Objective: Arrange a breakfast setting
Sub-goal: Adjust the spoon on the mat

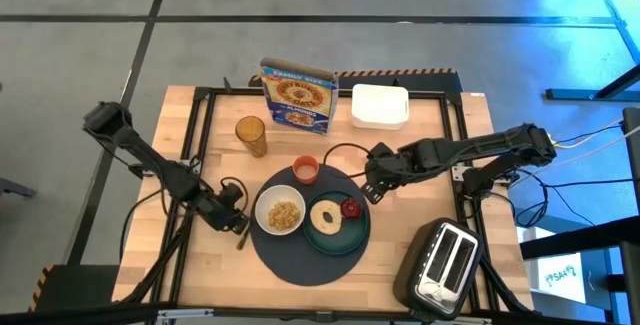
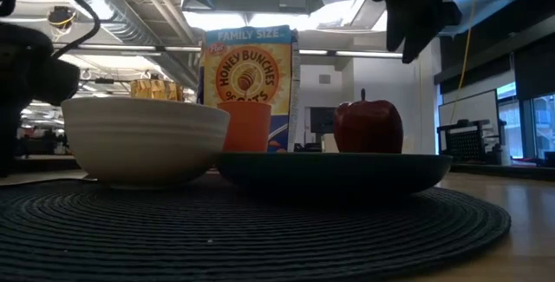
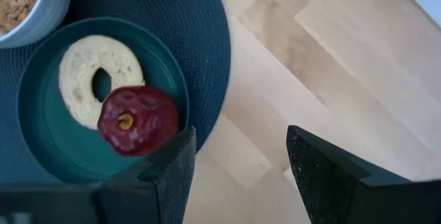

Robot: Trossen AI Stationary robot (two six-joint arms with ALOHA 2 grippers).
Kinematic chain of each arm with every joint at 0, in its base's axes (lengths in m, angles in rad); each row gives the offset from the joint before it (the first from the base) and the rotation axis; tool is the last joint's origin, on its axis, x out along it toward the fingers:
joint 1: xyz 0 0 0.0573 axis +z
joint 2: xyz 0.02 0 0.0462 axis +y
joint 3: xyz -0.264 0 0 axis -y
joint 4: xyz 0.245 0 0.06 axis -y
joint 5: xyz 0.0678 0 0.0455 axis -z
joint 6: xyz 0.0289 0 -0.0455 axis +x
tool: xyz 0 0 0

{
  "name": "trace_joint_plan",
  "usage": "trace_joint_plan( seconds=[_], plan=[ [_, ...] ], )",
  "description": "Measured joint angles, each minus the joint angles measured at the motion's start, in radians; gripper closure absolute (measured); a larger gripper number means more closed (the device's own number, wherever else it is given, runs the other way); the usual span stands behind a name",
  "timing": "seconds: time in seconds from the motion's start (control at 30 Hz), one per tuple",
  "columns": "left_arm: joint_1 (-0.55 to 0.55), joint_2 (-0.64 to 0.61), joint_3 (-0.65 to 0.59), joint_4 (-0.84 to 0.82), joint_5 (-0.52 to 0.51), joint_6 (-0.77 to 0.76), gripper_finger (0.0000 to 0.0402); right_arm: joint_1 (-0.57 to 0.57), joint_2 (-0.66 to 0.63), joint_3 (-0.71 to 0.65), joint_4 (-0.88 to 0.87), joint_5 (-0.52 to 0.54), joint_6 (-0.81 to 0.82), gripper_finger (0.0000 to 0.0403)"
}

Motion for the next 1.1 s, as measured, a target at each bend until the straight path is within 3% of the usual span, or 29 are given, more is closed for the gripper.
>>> trace_joint_plan(
  seconds=[0.2, 0.37, 0.5, 0.67, 0.77, 0.93, 1.1],
  plan=[
    [-0.030, 0.103, 0.017, 0.124, 0.006, 0.015, 0.0368, 0.009, 0.000, 0.000, 0.000, -0.007, 0.003, 0.0187],
    [-0.047, 0.183, 0.045, 0.170, 0.070, 0.019, 0.0368, 0.005, 0.000, 0.000, 0.003, -0.007, -0.006, 0.0187],
    [-0.054, 0.225, 0.049, 0.306, 0.081, 0.020, 0.0368, 0.005, 0.000, 0.000, 0.020, -0.007, -0.028, 0.0187],
    [-0.054, 0.228, 0.050, 0.424, 0.009, 0.029, 0.0368, 0.005, 0.000, 0.000, 0.051, -0.007, -0.045, 0.0187],
    [-0.050, 0.228, 0.050, 0.441, -0.049, 0.039, 0.0368, 0.005, 0.000, 0.000, 0.080, -0.007, -0.060, 0.0187],
    [-0.052, 0.218, 0.052, 0.431, -0.018, 0.015, 0.0372, 0.006, 0.000, 0.000, 0.087, -0.007, -0.062, 0.0187],
    [-0.067, 0.219, 0.091, 0.304, -0.018, -0.001, 0.0391, 0.005, 0.000, 0.000, 0.084, -0.015, -0.074, 0.0187]
  ],
)
